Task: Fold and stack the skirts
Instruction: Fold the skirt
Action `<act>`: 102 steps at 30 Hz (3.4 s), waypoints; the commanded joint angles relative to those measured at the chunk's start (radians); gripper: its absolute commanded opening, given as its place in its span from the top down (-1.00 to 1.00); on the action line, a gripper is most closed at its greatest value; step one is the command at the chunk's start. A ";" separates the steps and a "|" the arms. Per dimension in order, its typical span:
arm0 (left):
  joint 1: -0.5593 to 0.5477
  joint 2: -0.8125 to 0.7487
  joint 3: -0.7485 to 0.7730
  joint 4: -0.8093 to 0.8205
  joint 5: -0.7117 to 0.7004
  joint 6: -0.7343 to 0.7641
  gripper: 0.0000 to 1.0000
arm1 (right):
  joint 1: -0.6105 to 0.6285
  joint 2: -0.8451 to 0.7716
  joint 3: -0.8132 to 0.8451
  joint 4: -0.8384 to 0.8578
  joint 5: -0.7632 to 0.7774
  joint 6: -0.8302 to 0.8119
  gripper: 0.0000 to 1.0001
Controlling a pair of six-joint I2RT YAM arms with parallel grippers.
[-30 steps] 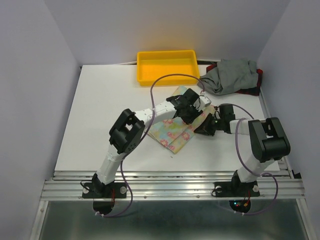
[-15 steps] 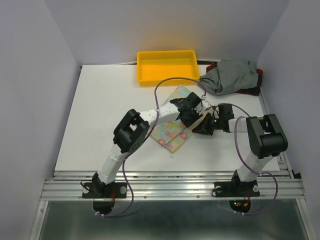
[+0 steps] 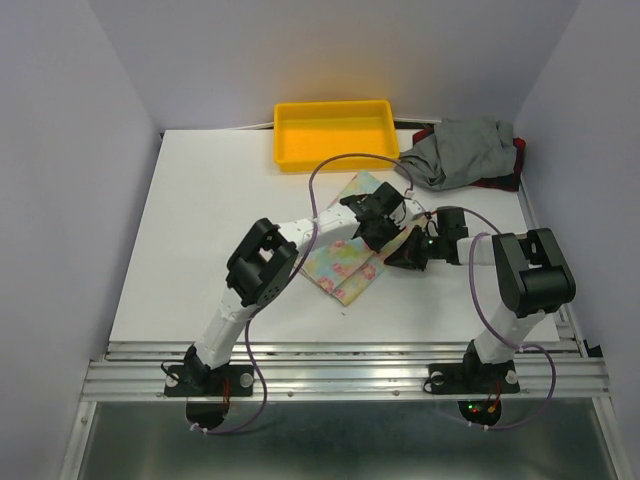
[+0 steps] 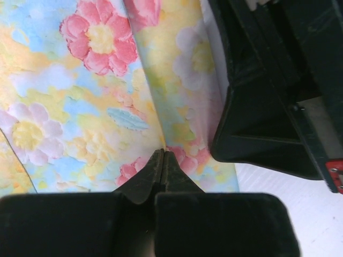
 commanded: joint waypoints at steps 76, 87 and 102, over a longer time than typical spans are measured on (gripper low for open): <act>-0.015 0.015 -0.098 0.044 0.263 -0.001 0.84 | -0.138 -0.040 0.244 -0.117 0.161 -0.199 0.95; 0.002 -0.173 -0.150 0.057 0.278 0.071 0.30 | -0.138 0.033 0.163 -0.213 0.238 -0.296 0.99; 0.500 -0.287 -0.380 -0.184 0.734 0.161 0.64 | -0.138 0.116 0.216 -0.284 0.274 -0.348 0.99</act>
